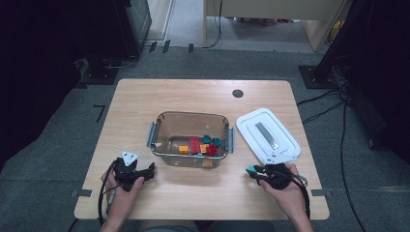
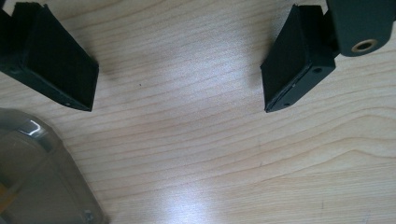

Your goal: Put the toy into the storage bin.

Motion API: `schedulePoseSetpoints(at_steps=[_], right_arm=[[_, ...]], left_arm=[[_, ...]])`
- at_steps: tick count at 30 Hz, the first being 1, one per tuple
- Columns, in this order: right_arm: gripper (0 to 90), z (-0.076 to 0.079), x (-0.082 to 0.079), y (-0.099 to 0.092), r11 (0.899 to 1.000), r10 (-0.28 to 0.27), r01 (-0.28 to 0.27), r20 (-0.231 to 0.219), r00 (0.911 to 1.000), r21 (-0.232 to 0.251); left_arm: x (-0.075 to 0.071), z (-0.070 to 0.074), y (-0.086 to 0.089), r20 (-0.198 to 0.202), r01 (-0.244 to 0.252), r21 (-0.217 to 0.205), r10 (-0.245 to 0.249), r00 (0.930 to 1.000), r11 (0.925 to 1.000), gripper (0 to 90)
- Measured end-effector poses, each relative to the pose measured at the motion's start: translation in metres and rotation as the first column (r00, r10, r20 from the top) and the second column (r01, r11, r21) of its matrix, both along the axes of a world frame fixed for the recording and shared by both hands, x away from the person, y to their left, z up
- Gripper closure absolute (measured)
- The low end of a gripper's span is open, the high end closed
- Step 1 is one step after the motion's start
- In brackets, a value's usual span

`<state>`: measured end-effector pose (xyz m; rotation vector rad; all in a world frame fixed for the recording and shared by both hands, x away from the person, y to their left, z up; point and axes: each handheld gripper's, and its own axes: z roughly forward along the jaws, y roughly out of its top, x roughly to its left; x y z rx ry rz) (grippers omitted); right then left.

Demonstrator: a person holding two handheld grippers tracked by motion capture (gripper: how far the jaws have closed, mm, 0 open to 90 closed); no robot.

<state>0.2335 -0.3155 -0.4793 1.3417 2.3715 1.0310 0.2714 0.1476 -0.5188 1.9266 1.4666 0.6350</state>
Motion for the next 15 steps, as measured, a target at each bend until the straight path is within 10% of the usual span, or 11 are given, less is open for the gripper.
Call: schedulePoseSetpoints(at_steps=[15], right_arm=[[67.9, 0.023, 0.025, -0.018, 0.999, -0.035, 0.035, -0.003, 0.9994, -0.028]], left_arm=[[0.000, 0.000, 0.000, 0.000, 0.000, 0.000, 0.000, 1.0000, 1.0000, 10.8]])
